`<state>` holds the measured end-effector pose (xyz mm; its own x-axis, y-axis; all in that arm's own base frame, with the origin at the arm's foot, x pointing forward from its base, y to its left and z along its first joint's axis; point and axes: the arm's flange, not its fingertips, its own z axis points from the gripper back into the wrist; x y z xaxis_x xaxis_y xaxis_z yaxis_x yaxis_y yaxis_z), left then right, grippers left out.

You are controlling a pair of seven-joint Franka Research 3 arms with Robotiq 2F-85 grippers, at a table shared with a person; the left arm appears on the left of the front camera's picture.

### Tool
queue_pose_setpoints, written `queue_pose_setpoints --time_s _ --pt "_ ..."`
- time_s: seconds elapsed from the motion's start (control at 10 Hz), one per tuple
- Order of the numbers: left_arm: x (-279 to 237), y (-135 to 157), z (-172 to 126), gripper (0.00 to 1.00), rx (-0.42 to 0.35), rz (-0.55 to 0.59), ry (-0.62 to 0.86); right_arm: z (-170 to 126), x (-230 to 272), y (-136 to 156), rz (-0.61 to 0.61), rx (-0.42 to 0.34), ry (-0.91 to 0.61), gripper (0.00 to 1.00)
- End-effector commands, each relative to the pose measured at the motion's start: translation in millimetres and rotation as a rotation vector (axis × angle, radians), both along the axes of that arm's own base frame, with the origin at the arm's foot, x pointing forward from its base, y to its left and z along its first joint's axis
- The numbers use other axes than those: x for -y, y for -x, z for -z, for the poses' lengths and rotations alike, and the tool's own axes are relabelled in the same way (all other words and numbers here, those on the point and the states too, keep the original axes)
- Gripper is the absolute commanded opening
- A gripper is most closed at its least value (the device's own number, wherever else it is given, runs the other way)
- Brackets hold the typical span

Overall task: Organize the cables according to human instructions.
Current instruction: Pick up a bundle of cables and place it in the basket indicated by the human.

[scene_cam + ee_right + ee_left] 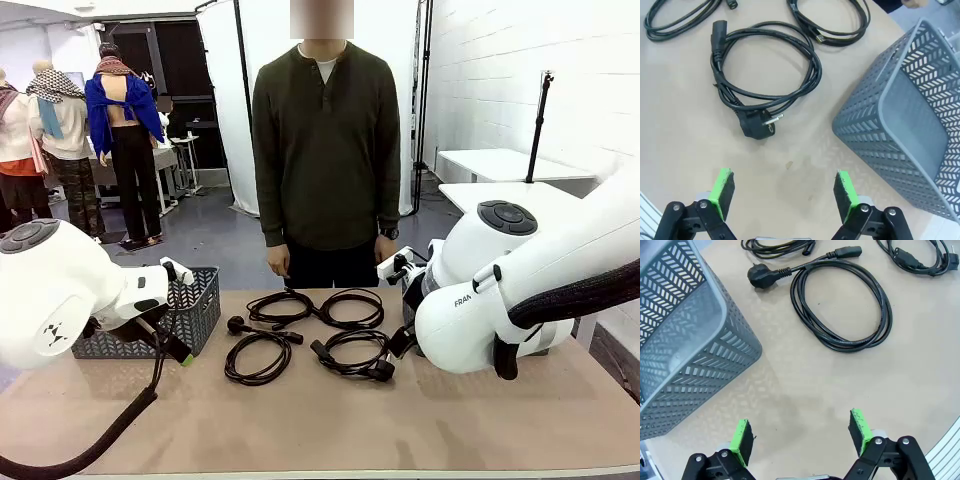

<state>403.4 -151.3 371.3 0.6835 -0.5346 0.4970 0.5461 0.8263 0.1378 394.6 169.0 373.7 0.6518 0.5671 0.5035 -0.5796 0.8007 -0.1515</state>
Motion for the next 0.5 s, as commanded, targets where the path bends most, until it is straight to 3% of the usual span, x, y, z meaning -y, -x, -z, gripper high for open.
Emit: queue_pose_setpoints --time_s 0.0,0.4 --pt "0.0 0.0 0.0 1.0 0.0 0.0 0.0 0.0 0.0 0.0 0.0 0.0 0.0 1.0" --pt "0.0 0.0 0.0 1.0 0.0 0.0 0.0 0.0 0.0 0.0 0.0 0.0 0.0 1.0"
